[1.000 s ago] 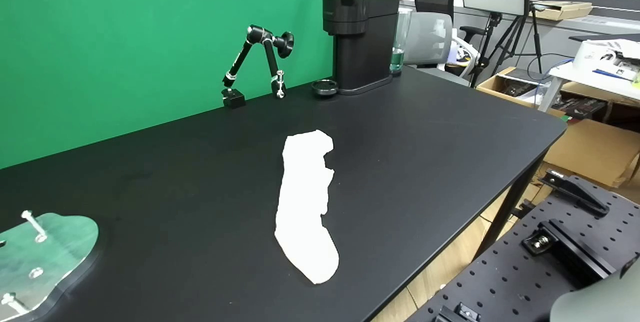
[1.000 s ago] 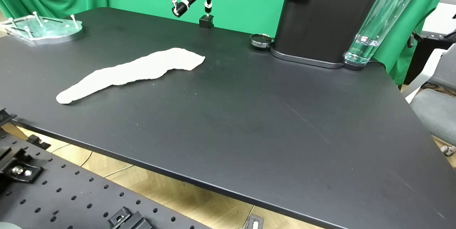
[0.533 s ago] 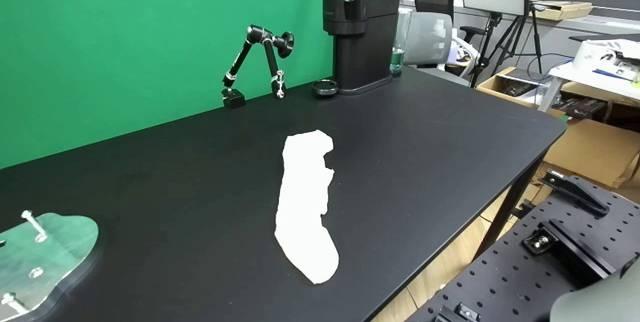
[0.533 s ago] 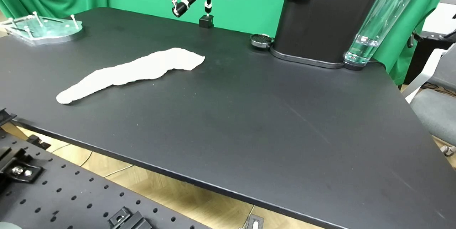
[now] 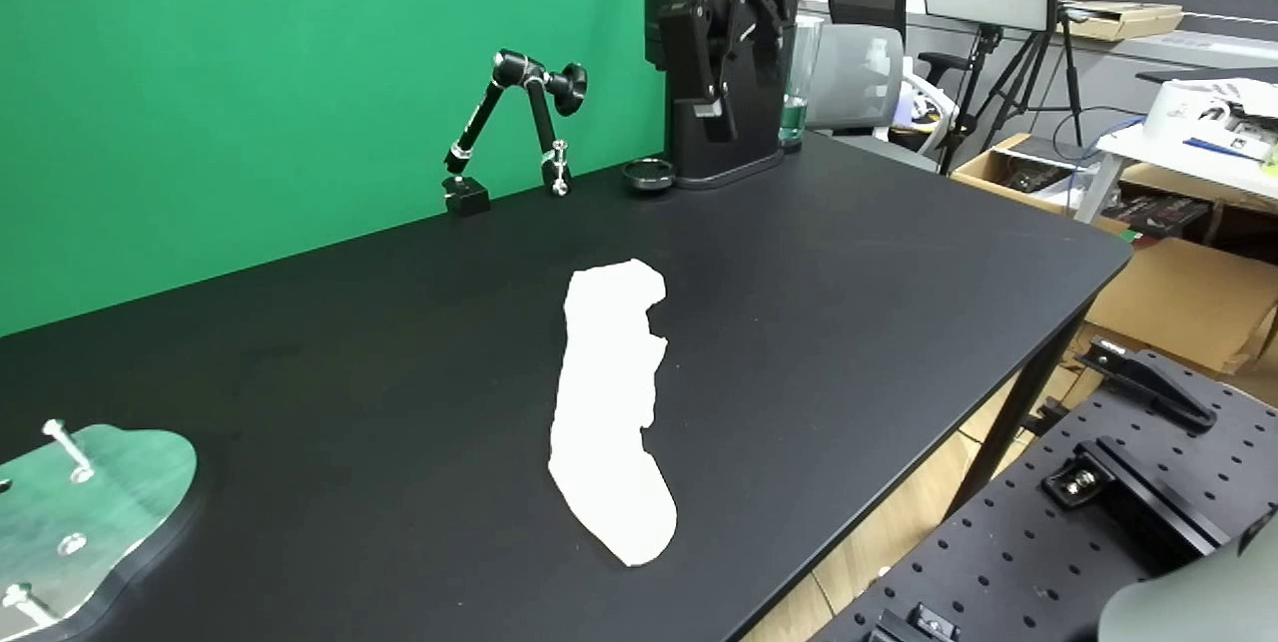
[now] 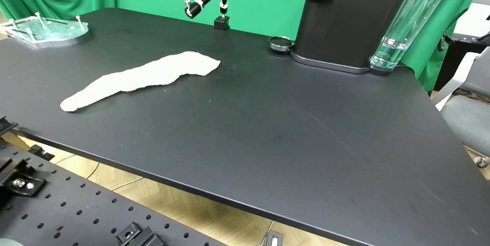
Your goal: Hang the white cloth on the black stand
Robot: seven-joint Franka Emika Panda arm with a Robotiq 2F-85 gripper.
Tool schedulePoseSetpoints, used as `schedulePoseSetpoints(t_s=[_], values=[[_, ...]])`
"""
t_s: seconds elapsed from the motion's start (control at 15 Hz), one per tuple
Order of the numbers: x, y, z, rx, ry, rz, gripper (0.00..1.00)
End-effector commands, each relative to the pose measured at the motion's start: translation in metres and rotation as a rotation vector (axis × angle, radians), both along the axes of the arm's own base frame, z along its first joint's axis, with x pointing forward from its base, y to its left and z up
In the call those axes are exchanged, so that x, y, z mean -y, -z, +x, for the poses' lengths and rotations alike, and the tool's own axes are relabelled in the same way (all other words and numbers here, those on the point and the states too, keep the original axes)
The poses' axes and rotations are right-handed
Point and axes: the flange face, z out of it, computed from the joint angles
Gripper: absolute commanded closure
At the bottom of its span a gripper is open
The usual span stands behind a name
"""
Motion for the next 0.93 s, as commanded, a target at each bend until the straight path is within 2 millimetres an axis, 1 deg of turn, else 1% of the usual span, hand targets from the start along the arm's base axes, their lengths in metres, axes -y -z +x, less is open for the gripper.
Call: schedulePoseSetpoints(t_s=[0.0, 0.2, 0.27, 0.33, 0.4, 0.6, 0.87], values=[[-0.010, 0.030, 0.018, -0.030, -0.046, -0.010, 0.00], [-0.023, 0.057, 0.027, -0.062, -0.102, 0.025, 0.00], [-0.024, 0.056, 0.029, -0.052, -0.100, 0.033, 0.00], [-0.021, 0.059, 0.018, -0.061, -0.086, 0.022, 0.00], [-0.023, 0.063, 0.021, -0.064, -0.091, 0.026, 0.00], [-0.024, 0.065, 0.025, -0.056, -0.081, 0.021, 0.00], [-0.031, 0.103, 0.038, -0.113, -0.103, 0.035, 0.00]])
